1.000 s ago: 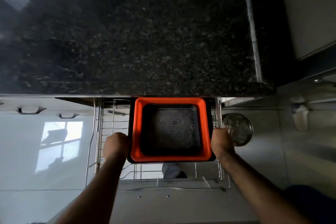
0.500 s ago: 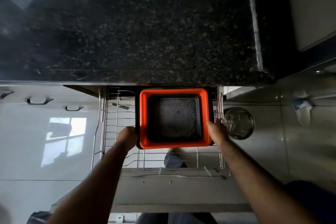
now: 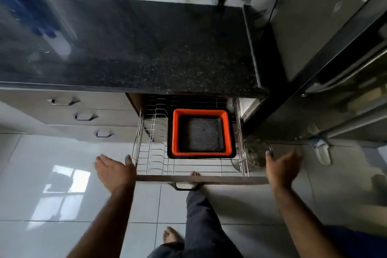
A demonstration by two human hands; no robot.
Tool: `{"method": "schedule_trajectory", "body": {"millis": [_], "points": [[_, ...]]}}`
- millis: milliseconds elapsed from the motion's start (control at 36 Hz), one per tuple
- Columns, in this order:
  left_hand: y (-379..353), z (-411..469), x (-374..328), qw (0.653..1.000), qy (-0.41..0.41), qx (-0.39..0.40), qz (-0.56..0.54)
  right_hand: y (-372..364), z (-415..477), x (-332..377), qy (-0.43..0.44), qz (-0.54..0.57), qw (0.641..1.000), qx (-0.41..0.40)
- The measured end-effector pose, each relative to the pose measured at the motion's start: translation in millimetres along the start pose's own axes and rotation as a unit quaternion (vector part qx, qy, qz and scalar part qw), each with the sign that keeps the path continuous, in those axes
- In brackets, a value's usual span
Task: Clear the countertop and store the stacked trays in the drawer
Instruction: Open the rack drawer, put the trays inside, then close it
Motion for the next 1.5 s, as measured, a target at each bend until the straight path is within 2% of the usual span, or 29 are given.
{"method": "schedule_trajectory", "body": {"millis": [56, 139, 194, 250, 306, 361, 389, 417, 500, 611, 750, 889, 1083, 1250, 1389, 1444, 1500], "points": [[8.6, -14.3, 18.0, 0.990, 0.116, 0.010, -0.075, 8.0, -22.7, -11.0, -0.081, 0.115, 0.990, -0.002], [5.9, -31.3, 39.6, 0.924, 0.275, 0.050, -0.260, -11.2, -47.3, -27.7, -0.272, 0.308, 0.910, 0.059], [5.9, -49.0, 33.1, 0.842, 0.345, 0.108, -0.402, -35.6, -55.5, -31.3, -0.296, 0.421, 0.843, 0.158], [10.6, -64.4, 12.1, 0.755, 0.384, 0.159, -0.507, -39.4, -75.9, -9.9, -0.312, 0.507, 0.772, 0.223], [13.8, -68.9, -11.3, 0.713, 0.400, 0.176, -0.548, -39.0, -88.6, 10.9, -0.315, 0.539, 0.743, 0.240], [15.3, -67.2, -27.8, 0.698, 0.411, 0.172, -0.560, -47.1, -88.9, 25.3, -0.281, 0.543, 0.749, 0.257], [15.6, -65.8, -33.9, 0.693, 0.417, 0.172, -0.562, -60.8, -78.7, 25.2, -0.277, 0.544, 0.748, 0.260], [15.6, -64.5, -38.2, 0.687, 0.427, 0.167, -0.564, -71.9, -69.9, 25.0, -0.293, 0.563, 0.729, 0.257], [10.4, -58.3, -42.7, 0.675, 0.433, 0.172, -0.572, -46.3, -85.0, 55.9, -0.329, 0.579, 0.705, 0.242], [2.1, -46.1, -52.2, 0.666, 0.420, 0.190, -0.586, -39.2, -87.4, 76.9, -0.342, 0.557, 0.726, 0.212], [-12.9, -24.4, -76.1, 0.658, 0.431, 0.193, -0.586, -54.6, -60.3, 98.7, -0.322, 0.574, 0.724, 0.209], [-35.3, 6.5, -108.5, 0.675, 0.402, 0.200, -0.585, -47.5, -43.8, 141.6, -0.354, 0.556, 0.723, 0.209], [-57.5, 38.4, -166.1, 0.707, 0.343, 0.198, -0.586, -52.2, 1.6, 202.6, -0.333, 0.580, 0.711, 0.216], [-83.3, 66.8, -209.0, 0.697, 0.308, 0.260, -0.593, -55.0, 44.9, 241.6, -0.318, 0.607, 0.681, 0.259], [-96.0, 80.1, -238.9, 0.688, 0.310, 0.265, -0.600, -54.4, 71.8, 261.4, -0.322, 0.606, 0.657, 0.312], [-97.7, 82.3, -249.6, 0.680, 0.318, 0.259, -0.608, -53.4, 80.6, 266.9, -0.322, 0.599, 0.655, 0.329], [-96.6, 85.2, -257.7, 0.696, 0.314, 0.255, -0.593, -49.5, 82.0, 269.8, -0.315, 0.584, 0.663, 0.348]]}}
Point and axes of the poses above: each hand's wrist, its own z-axis towards the middle knuckle, its own y-axis out of the back of the hand, x = y × z, the point moved 2 cm from there along z, towards the middle knuckle, and after that the axes turned 6 degrees about -z, right-handed, at the moved point
